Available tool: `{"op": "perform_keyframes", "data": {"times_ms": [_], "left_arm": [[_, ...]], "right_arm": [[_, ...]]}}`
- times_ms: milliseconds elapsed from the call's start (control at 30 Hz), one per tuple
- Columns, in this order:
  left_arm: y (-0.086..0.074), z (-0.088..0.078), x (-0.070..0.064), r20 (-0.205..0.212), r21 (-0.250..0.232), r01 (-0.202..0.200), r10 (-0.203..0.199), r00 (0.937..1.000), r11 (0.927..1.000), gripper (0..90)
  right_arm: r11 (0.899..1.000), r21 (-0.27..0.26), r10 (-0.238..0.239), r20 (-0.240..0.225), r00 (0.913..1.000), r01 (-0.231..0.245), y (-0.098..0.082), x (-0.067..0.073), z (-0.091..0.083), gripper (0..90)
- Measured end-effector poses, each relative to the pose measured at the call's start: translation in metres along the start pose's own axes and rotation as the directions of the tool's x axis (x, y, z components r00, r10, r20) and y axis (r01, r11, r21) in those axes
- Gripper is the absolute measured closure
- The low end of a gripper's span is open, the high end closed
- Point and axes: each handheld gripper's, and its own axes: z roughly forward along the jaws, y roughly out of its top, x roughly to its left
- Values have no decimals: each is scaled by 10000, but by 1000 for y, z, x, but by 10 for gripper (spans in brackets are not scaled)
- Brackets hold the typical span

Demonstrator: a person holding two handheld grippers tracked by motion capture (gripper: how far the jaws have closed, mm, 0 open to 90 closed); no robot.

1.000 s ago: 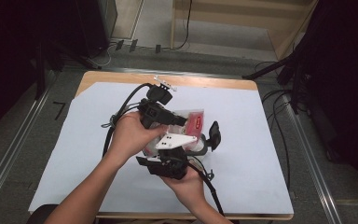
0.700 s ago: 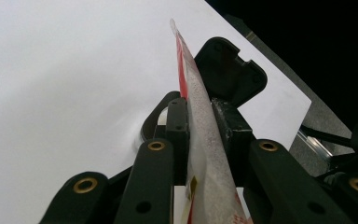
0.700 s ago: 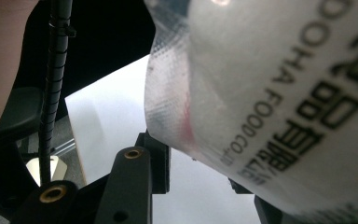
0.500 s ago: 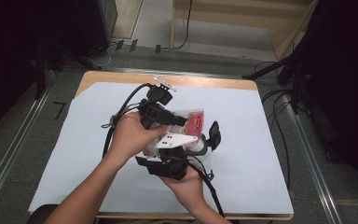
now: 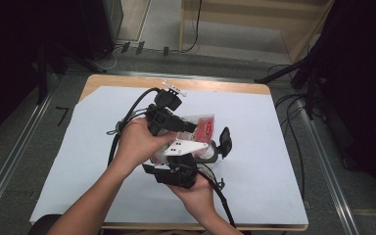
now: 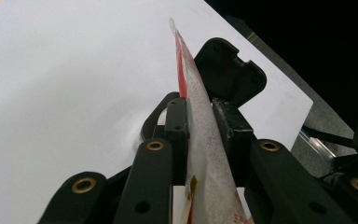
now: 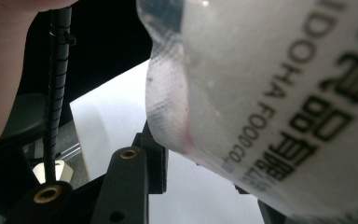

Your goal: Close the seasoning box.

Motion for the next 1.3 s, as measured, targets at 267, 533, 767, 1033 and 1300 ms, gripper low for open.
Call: {"op": "perform_keyframes", "data": {"times_ms": [267, 533, 767, 1033, 1300], "left_arm": [[0, 0, 3, 66, 69, 46, -46, 10000, 10000, 771], [0, 0, 1, -1, 49, 24, -24, 10000, 10000, 765], [0, 0, 2, 93, 78, 63, -63, 9999, 9999, 764], [0, 0, 3, 103, 71, 56, -57, 9999, 10000, 762], [-1, 0, 3, 110, 71, 81, -81, 9999, 9999, 762]], "right_arm": [[10000, 14, 11, -61, 10000, -11, 1, 0, 0, 644], [10000, 18, -29, -77, 10000, 29, 0, 0, 0, 644], [10000, 21, -17, -73, 10000, 17, 0, 1, 0, 645], [10000, 44, -64, -50, 10000, 65, 0, 1, 0, 645], [9999, 27, -106, -8, 9999, 106, 0, 1, 0, 644]]}}
